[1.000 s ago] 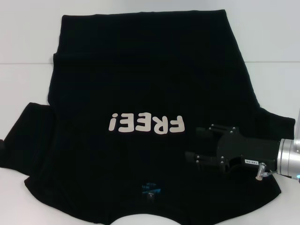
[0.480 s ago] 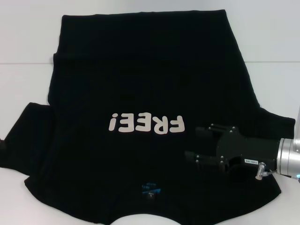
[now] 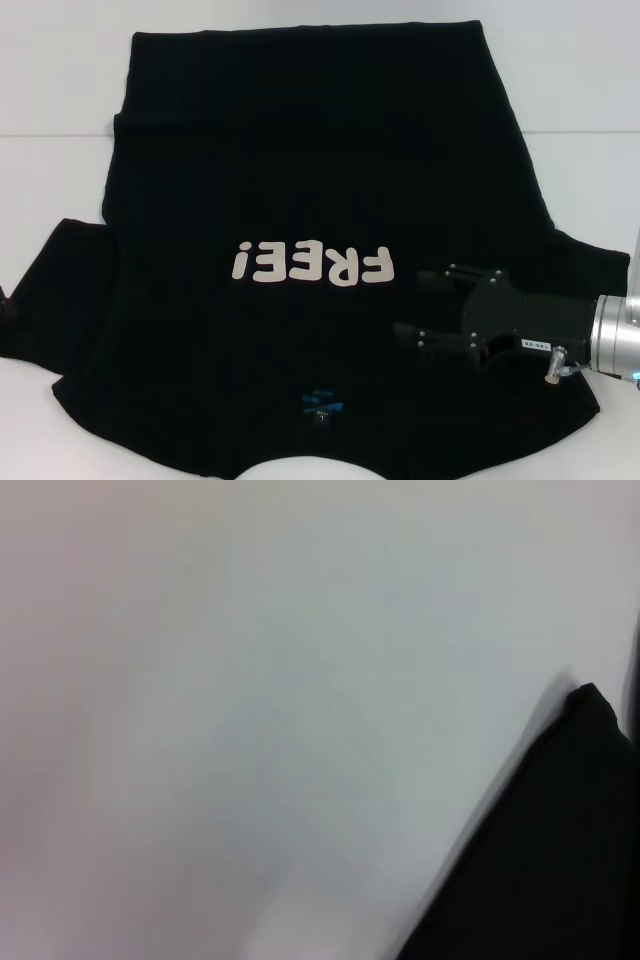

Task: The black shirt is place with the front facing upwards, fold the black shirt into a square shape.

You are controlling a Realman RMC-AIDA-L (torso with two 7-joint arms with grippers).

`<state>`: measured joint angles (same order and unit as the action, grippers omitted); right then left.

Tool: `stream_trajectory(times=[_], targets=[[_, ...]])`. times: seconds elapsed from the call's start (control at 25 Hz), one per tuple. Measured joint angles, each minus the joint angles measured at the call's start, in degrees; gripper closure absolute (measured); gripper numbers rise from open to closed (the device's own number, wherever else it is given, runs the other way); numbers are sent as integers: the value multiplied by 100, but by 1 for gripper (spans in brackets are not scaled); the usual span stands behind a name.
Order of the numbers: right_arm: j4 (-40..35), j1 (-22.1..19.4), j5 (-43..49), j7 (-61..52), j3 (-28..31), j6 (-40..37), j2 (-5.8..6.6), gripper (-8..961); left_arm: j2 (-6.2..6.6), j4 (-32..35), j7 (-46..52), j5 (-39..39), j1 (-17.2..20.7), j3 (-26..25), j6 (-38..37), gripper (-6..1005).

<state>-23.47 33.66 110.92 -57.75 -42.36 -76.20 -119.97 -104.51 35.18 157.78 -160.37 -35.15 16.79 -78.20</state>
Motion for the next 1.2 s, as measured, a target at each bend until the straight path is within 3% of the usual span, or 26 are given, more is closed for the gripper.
stream_trajectory(times=[1.0, 1.2], targets=[[0, 0, 0, 0, 0, -9, 0, 147, -46, -126, -20, 20, -137, -9, 53, 175], [0, 0, 0, 0, 0, -35, 0, 147, -53, -89, -65, -2, -183, 246, 30, 180]])
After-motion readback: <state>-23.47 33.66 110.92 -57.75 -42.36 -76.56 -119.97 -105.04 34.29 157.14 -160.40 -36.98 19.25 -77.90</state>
